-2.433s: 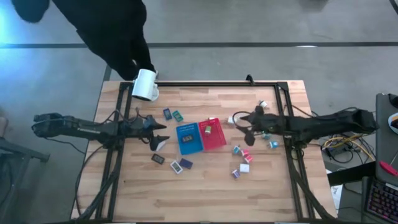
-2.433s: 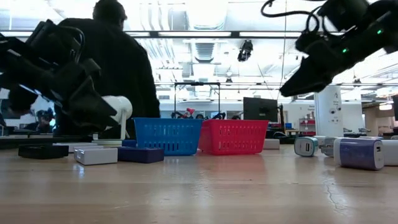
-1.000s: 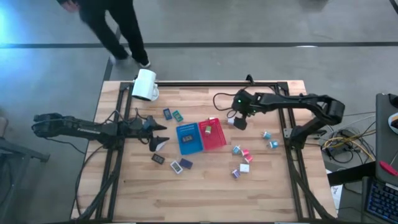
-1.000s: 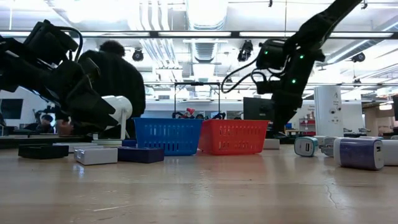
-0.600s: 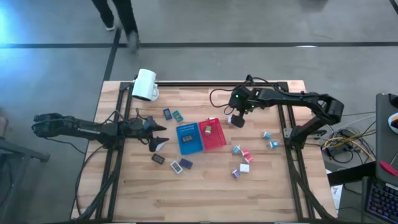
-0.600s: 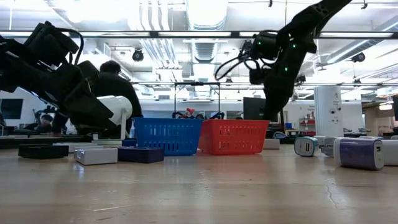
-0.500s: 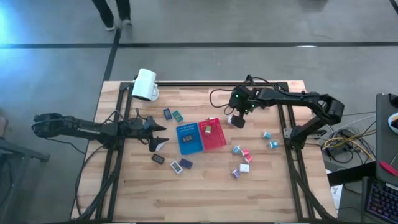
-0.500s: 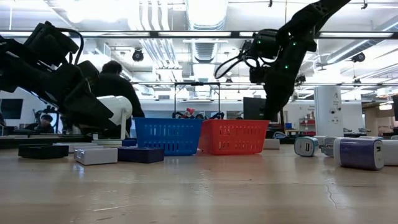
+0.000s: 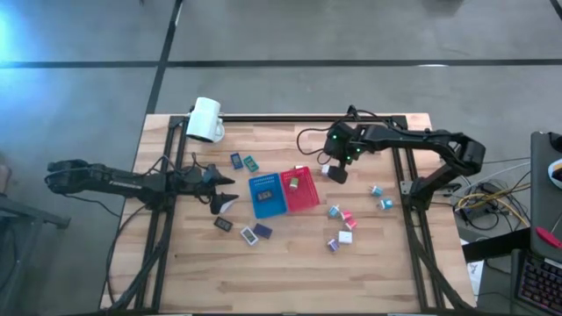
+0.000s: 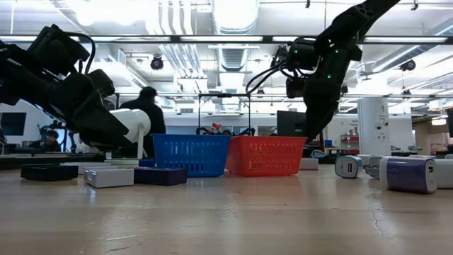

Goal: Pick & Place Office items
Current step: Put the top white charger adapter into the red bin

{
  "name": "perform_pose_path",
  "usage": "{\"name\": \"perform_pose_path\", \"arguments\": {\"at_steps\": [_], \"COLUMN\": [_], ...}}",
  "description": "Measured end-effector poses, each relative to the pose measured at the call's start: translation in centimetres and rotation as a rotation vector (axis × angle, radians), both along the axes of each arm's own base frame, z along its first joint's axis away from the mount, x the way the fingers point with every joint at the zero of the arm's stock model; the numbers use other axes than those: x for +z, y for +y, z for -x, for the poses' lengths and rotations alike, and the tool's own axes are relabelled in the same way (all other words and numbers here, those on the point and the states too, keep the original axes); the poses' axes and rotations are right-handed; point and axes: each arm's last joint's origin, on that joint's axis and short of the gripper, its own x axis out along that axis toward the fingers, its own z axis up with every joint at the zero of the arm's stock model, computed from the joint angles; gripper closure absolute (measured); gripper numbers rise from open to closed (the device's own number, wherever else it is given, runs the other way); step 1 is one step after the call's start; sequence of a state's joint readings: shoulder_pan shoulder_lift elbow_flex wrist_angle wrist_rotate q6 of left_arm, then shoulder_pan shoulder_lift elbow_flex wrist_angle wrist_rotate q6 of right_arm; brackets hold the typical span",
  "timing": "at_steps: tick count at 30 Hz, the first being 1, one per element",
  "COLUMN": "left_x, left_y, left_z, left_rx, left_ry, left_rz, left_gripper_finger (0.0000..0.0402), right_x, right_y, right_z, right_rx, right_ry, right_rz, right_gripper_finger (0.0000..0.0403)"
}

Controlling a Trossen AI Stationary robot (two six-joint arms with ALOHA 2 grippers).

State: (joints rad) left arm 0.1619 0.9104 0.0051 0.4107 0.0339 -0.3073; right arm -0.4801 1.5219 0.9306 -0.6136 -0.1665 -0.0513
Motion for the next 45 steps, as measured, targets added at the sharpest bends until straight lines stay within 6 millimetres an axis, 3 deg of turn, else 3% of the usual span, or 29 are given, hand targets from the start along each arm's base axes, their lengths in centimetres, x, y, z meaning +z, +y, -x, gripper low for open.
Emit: {"name": "perform_pose_path", "arguments": {"at_steps": [17,23,35,45], "left_x": [0.0,0.0,-0.1,-0.1], "left_y": [0.0,0.0,0.0,0.0], "left_z": [0.0,0.0,0.1,0.1], "left_rx": [0.000,0.001,0.002,0.000], "left_ry": [0.000,0.000,0.011,0.011], "left_rz": [0.000,0.001,0.006,0.011], "left_gripper_finger": [0.0071,0.0071,0.0071,0.0071], "right_x": [-4.0,-4.3,-3.7,-5.7], "right_y": [-1.1,-1.6,-1.9,-1.9], "right_z": [-1.9,-2.7,-3.3,-3.1], "right_rx": [0.029,0.057,0.066,0.068], "right_ry": [0.136,0.173,0.199,0.244], "right_rz": [-0.050,-0.061,-0.073,-0.099], "right_gripper_finger": [0.0046,0.0047,0.0134,0.0173]}}
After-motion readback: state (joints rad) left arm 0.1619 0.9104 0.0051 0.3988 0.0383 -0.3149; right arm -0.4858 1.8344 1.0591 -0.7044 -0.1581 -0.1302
